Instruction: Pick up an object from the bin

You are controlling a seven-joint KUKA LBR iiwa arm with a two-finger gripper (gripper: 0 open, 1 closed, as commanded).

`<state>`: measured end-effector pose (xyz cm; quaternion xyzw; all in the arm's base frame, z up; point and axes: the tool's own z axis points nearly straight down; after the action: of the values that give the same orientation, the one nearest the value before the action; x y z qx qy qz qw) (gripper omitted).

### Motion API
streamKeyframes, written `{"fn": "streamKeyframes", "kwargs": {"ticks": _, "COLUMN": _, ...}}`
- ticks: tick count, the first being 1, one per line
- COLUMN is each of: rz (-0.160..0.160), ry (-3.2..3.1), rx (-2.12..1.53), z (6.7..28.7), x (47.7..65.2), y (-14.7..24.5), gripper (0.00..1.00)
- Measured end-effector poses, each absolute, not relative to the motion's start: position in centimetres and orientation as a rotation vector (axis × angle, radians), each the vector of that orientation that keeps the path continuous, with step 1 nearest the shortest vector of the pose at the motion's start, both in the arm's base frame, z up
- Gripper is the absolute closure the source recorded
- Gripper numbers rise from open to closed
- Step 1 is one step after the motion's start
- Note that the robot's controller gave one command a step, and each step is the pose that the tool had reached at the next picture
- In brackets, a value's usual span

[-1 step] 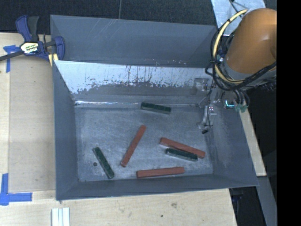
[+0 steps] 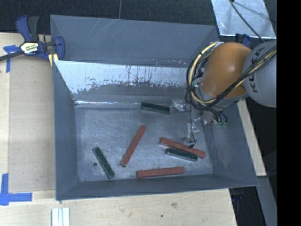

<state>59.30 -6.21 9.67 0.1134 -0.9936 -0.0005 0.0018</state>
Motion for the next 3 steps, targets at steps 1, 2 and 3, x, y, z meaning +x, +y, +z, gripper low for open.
{"fn": "streamKeyframes", "kwargs": {"ticks": 1, "rz": -0.001, "ry": -3.103, "rx": 0.485, "z": 7.00, "x": 52.91, "y": -9.15, "gripper": 0.00}}
{"fn": "streamKeyframes", "kwargs": {"ticks": 2, "rz": 0.006, "ry": -3.110, "rx": 0.492, "z": 7.31, "x": 53.28, "y": -9.16, "gripper": 1.00}}
{"fn": "streamKeyframes", "kwargs": {"ticks": 3, "rz": 0.002, "ry": -3.108, "rx": 0.494, "z": 7.17, "x": 53.22, "y": -9.02, "gripper": 0.00}}
